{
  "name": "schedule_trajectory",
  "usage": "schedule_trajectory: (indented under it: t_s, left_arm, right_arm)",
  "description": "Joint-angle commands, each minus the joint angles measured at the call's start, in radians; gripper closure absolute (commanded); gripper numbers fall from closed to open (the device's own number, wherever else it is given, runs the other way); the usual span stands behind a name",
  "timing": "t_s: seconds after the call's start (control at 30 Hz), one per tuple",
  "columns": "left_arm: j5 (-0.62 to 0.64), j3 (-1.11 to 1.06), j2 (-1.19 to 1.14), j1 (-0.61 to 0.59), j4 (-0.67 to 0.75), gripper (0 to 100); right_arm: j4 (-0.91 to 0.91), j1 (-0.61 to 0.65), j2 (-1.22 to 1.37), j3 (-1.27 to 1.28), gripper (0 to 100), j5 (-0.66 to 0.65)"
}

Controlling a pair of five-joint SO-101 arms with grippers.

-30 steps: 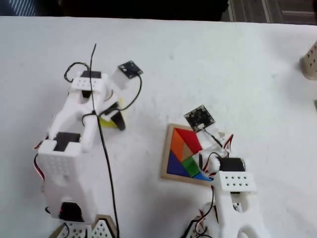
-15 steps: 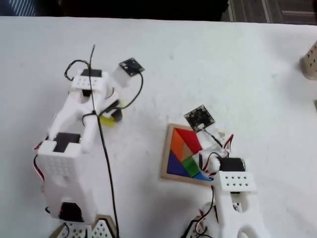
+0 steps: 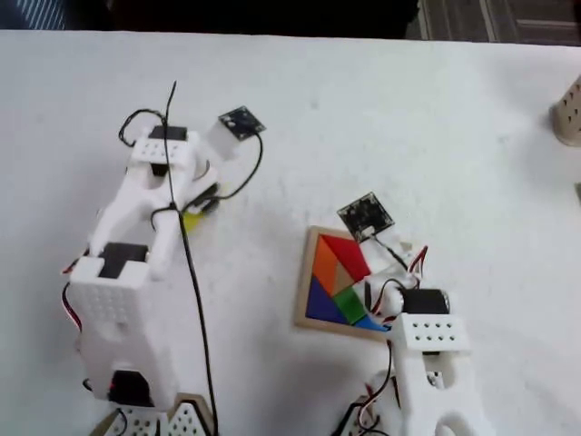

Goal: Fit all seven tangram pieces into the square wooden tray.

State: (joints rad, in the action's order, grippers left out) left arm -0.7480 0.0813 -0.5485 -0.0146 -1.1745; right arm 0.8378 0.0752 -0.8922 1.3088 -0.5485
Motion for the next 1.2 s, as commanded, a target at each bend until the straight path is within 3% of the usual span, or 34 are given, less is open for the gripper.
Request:
schedule_trajectory:
  t_s: [0.0,0.23,0.43,0.6,0.7,0.77,0.97,1.17]
  left_arm:
    - [-0.002,0.026,0.010,0.013,-0.041,98]
    - [-0.002,0.049,0.013,0.004,-0.107,98]
    - [0.014,0.315,0.012,-0.048,-0.354,98]
    - [0.305,0.500,0.012,-0.133,-0.531,88]
    - [0.559,0.531,0.010,-0.199,-0.557,82]
    - [0.624,0.529,0.010,-0.237,-0.559,82]
    - [0.612,0.450,0.012,-0.315,-0.542,82]
    - [0.557,0.328,0.028,-0.318,-0.488,80]
  right_arm:
    - [-0.018,0.010,-0.025,-0.006,95.4,-0.012]
    - [-0.018,0.010,-0.025,-0.006,95.4,-0.012]
    - [-0.018,0.010,-0.025,-0.006,95.4,-0.012]
    - [-0.018,0.010,-0.025,-0.006,95.4,-0.012]
    - [-0.018,0.010,-0.025,-0.006,95.4,-0.012]
    - [-0.018,0.010,-0.025,-0.006,95.4,-0.012]
    - [-0.016,0.010,-0.025,-0.006,95.2,-0.012]
    - [-0.016,0.010,-0.024,-0.006,95.1,-0.012]
